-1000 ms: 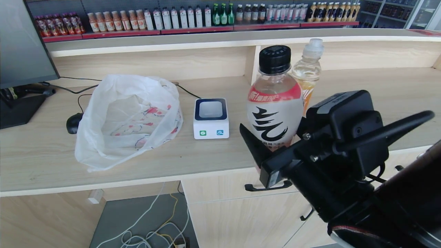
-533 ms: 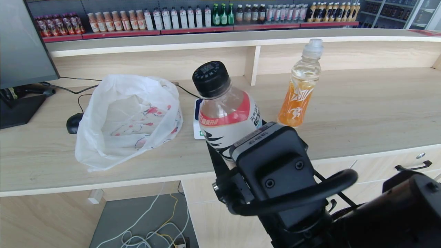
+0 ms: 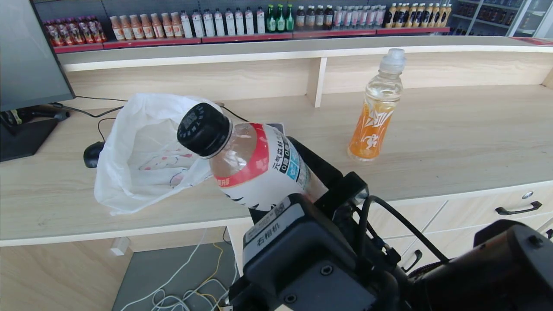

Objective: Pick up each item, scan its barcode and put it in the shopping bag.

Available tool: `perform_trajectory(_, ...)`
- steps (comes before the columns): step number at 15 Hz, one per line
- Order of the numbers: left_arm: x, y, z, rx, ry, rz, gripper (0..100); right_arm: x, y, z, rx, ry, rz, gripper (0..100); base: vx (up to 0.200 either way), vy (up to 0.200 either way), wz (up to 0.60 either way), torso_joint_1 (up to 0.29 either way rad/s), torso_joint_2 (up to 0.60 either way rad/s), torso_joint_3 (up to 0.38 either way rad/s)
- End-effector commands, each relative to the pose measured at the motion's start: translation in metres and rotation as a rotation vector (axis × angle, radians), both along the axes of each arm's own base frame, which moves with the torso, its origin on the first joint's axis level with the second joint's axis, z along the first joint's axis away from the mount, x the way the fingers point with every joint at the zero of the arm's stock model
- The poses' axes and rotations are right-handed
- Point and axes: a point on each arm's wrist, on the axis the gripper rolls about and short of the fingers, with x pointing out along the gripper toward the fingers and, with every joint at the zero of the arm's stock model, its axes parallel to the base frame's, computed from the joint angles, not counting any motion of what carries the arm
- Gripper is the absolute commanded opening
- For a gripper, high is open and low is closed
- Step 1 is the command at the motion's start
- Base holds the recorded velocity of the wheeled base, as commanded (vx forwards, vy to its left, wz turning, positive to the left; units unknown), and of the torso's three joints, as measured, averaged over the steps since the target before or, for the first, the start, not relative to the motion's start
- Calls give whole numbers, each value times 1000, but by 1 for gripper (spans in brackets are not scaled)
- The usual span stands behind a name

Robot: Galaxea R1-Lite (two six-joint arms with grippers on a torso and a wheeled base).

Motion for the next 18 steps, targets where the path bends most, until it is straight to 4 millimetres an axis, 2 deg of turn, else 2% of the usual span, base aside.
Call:
perform_trajectory(1,0,0,0,0,-2,1,100,0,1,-2,-14,-12,8,0,0,0,0,0,0,0)
perform_trajectory(5,0,0,0,0,-2,1,100,-3,-5,-11,-81,-31,36,0,0,0,0,0,0,0)
perform_trajectory(13,0,0,0,0,0,1,100,-7,-6,-7,-239,-210,49,0,0,0,0,0,0,0)
perform_trajectory(16,0,0,0,0,0,1,100,-15,-19,-11,-303,-232,37,0,0,0,0,0,0,0)
perform_trajectory(18,0,0,0,0,-2,1,100,-15,-19,-11,-322,-251,32,0,0,0,0,0,0,0)
